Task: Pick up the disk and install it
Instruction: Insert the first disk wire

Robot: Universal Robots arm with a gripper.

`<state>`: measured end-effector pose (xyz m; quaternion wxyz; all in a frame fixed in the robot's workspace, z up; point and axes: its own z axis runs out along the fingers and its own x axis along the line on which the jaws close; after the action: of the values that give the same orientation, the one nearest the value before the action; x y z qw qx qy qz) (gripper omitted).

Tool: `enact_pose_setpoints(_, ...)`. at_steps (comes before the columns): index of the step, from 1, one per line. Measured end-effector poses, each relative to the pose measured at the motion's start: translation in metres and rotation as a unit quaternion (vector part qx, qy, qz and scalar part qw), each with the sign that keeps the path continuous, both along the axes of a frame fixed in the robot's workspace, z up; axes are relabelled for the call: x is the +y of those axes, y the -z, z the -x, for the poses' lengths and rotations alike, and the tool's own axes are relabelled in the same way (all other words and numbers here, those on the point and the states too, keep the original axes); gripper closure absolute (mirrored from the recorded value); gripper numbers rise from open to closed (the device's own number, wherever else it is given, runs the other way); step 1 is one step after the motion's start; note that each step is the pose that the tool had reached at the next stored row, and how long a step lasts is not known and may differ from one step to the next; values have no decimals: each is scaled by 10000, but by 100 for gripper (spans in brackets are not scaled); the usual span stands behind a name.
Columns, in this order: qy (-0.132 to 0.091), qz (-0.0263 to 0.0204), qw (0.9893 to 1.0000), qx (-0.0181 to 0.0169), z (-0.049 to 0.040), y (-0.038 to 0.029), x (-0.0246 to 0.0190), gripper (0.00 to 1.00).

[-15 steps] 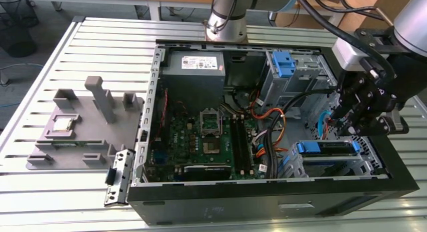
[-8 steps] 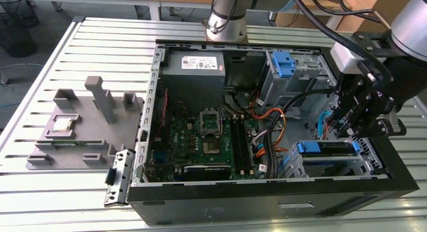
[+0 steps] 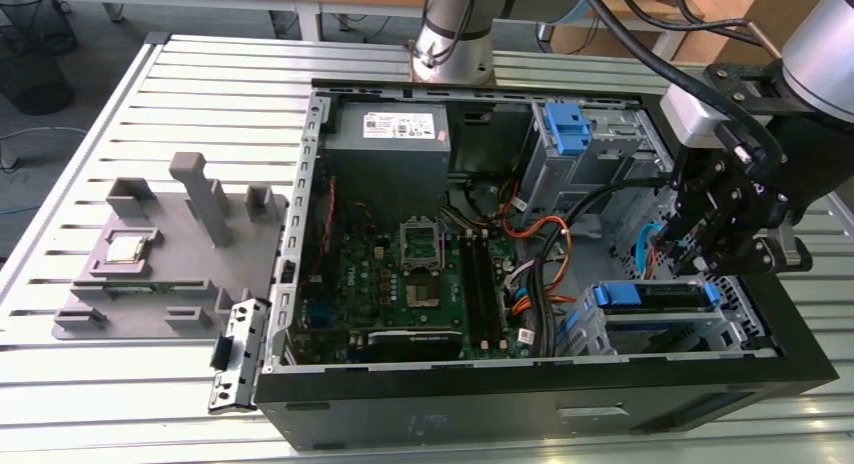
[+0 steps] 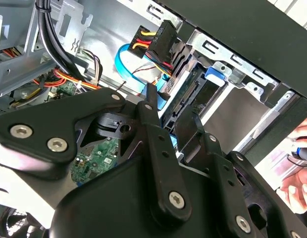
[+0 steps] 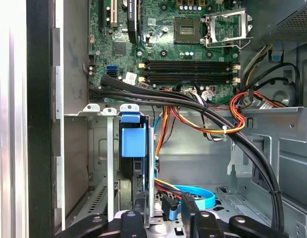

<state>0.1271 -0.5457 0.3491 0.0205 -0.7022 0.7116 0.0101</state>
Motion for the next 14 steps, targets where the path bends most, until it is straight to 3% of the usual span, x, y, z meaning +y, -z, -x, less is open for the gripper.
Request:
enact_pose_setpoints(4,0,0,10000,0,0,0,0,59)
enact_pose_setpoints(5,0,0,10000,0,0,0,0,66)
enact_pose_setpoints(11,0,0,10000,0,0,1,0,68)
enact_pose_setpoints(12,0,0,10000,0,0,1,0,75)
enact_pose_setpoints(14,0,0,10000,0,0,1,0,75)
